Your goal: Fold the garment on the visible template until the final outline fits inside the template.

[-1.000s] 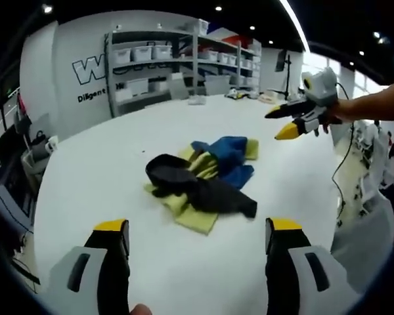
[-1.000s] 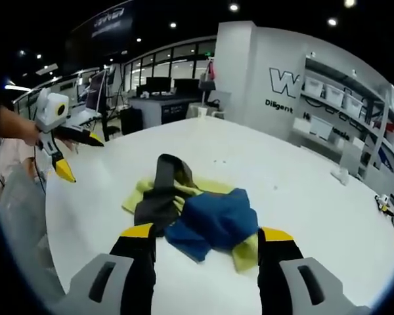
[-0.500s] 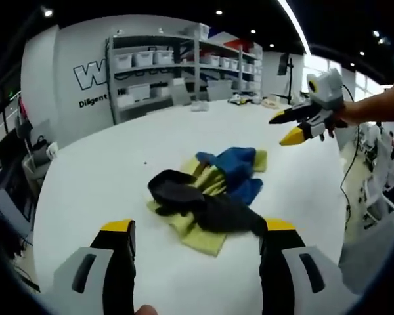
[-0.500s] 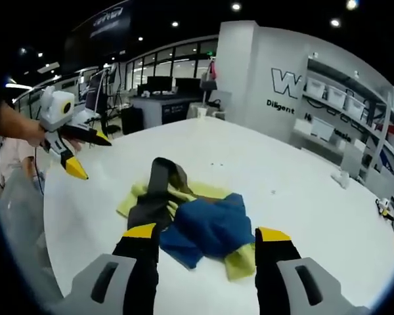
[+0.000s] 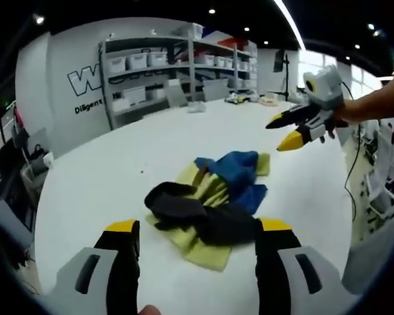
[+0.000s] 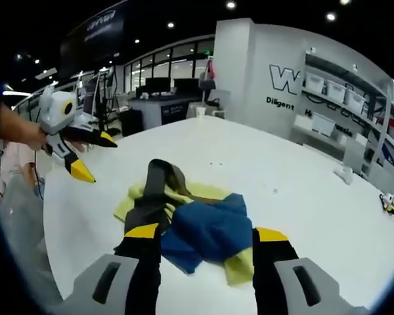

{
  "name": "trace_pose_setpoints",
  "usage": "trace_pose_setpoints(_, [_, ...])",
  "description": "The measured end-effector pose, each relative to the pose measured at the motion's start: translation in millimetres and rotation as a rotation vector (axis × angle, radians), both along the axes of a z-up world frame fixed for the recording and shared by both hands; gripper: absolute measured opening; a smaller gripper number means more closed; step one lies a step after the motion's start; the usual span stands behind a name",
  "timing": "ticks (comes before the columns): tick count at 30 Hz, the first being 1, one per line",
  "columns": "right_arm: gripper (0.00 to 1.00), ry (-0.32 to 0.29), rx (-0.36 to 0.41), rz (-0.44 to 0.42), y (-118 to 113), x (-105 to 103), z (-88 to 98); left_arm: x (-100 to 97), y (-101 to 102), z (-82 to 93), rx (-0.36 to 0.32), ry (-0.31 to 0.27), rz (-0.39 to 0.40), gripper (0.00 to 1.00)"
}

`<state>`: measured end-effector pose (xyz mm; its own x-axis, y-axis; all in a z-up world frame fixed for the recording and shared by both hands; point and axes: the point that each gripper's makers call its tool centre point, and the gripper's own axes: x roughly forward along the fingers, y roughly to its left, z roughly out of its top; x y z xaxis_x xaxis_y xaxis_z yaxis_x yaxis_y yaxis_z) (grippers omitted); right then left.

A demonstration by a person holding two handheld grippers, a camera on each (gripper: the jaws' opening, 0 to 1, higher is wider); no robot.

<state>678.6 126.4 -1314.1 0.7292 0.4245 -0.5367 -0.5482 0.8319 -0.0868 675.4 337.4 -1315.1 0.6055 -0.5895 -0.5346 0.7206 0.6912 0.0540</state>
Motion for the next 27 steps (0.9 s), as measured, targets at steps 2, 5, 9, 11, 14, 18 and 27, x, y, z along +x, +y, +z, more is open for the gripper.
trace_pose_setpoints(2, [0.45,0.002,-0.003,0.002,0,1,-3.2,3.5,-2,0.0,0.010,-0.010,-0.010,0.67])
trace_pose_setpoints(5, [0.45,0.021,0.010,0.003,3,3,-10.0,7.7,-6,-1.0,0.016,-0.015,-0.024,0.66])
trace_pose_setpoints(9, [0.45,0.028,0.005,0.020,9,4,-15.4,12.0,-9,-4.2,0.040,-0.022,-0.042,0.65])
trace_pose_setpoints(11, [0.45,0.034,0.009,0.028,12,5,-18.1,15.2,-10,-4.6,0.044,-0.028,-0.044,0.64])
trace_pose_setpoints(14, [0.45,0.041,0.013,0.036,15,5,-21.6,17.6,-12,-5.9,0.043,-0.027,-0.044,0.63])
trace_pose_setpoints(18, [0.46,0.058,0.008,0.056,19,4,-30.0,20.3,-12,-9.3,0.056,-0.030,-0.041,0.62])
trace_pose_setpoints(27, [0.45,0.073,0.014,0.057,22,9,-39.2,25.6,-19,-18.4,0.048,-0.014,-0.043,0.61])
